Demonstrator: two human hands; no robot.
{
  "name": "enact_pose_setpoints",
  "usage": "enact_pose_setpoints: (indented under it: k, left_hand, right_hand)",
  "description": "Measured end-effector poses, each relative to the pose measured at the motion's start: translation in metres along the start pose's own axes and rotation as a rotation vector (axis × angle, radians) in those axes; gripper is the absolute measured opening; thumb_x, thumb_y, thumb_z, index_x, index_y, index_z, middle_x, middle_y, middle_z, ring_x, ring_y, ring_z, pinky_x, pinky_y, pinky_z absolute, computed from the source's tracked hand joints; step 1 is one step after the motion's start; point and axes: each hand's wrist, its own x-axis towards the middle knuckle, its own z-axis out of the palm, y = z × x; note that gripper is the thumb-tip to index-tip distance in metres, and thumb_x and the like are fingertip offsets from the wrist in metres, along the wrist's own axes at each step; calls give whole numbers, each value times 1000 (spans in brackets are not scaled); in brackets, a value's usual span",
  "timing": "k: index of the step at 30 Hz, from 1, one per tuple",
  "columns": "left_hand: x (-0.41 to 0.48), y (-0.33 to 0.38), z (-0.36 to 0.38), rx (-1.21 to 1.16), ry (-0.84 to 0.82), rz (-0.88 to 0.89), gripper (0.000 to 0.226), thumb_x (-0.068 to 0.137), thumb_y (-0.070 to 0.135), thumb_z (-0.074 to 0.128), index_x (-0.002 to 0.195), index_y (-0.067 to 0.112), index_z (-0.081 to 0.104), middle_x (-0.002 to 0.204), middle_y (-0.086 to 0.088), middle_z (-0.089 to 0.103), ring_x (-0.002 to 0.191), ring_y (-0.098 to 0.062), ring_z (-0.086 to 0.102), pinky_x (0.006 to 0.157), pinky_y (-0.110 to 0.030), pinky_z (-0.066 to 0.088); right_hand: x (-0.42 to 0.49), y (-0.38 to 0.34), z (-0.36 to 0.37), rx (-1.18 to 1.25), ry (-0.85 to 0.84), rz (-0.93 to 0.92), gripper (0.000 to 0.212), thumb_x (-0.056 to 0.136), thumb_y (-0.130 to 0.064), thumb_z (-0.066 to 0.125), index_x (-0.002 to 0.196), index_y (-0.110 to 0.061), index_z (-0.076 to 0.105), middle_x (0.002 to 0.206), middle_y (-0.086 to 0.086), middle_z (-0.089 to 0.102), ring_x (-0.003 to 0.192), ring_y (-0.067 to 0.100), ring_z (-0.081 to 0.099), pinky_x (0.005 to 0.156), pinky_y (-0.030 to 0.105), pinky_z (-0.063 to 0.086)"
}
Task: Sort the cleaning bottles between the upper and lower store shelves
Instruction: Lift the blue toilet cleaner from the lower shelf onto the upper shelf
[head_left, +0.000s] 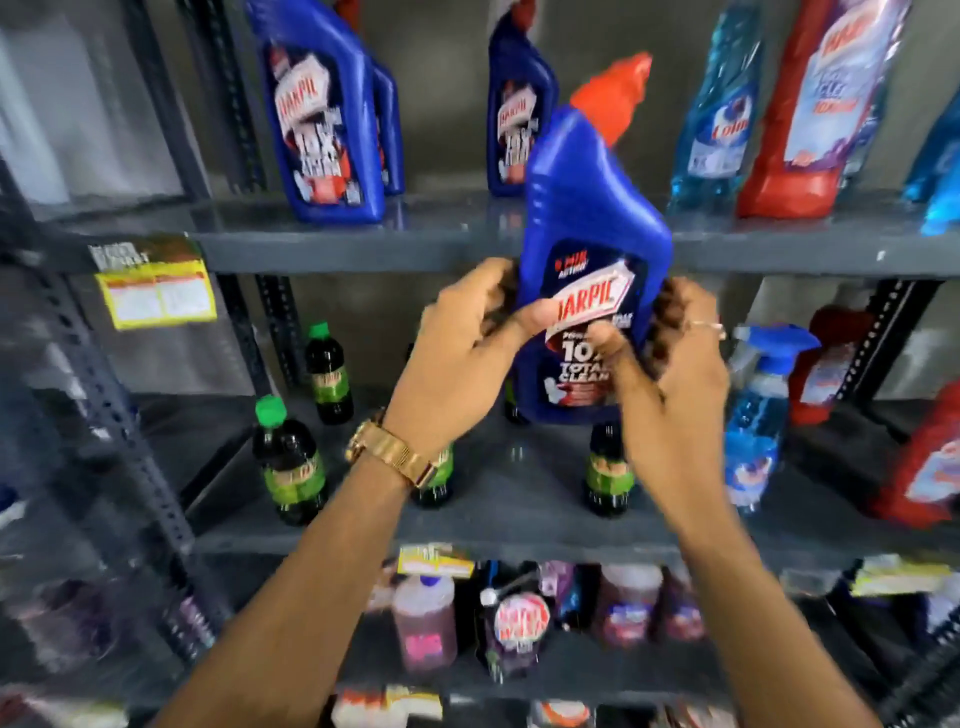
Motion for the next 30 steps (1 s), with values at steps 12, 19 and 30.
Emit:
enact_pose_setpoints:
  k: [12,19,30]
  left_hand:
    - [143,18,-19,181,184,41,19,95,27,49,108,14,54,106,-5,69,102,-30,65,89,-47,53]
    - [169,-6,-23,190,190,-55,22,95,28,47,113,16,54,111,-6,69,101,-28,66,79,-36,54]
    - [177,-15,-20,200,167,-93,28,95,33,46,119,18,51,117,-9,68,103,-29,66,86,-45,57]
  right_hand:
    - [156,-22,47,-57,-6,28,39,82,-21,70,114,-8,52,115,15,64,107,29,62,96,49,49]
    - [185,-6,68,-136,-83,115,35,83,-20,70,109,-7,51,116,16,65,104,30,64,92,49,52]
    - [192,4,72,-194,-107,103,44,84,-25,68,116,-2,48,119,18,62,108,33,61,93,52,51]
